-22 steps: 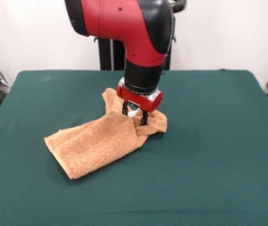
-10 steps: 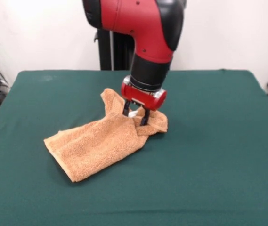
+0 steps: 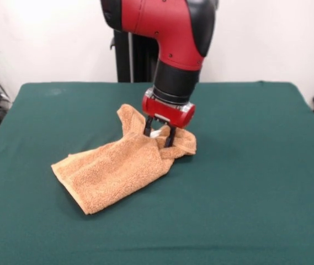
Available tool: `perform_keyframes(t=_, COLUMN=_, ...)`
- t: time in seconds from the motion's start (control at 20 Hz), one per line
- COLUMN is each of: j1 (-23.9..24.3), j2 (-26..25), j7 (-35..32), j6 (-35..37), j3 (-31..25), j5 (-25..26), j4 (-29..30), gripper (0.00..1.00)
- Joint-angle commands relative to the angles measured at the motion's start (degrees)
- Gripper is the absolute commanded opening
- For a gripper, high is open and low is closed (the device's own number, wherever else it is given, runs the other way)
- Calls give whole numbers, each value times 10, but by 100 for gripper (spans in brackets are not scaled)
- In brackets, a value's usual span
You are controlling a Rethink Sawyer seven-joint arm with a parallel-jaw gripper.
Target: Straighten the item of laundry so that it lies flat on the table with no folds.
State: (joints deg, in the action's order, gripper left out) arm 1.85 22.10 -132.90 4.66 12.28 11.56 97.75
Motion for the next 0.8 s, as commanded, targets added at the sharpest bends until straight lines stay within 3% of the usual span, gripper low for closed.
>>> perform_keyframes(t=0.05, j1=-7, j2=-265, j7=-107, j6=-235, j3=-95, j5=-55, j4=-134, gripper=0)
perform_keyframes(t=0.3, j1=-40, j2=-244, j7=-107, j6=-196, j3=-61, j5=-83, j4=-125, gripper=0)
perform_keyframes(t=0.8, j1=-12, j2=-220, j7=-90, j6=-187, j3=-96, j5=-63, j4=-111, gripper=0)
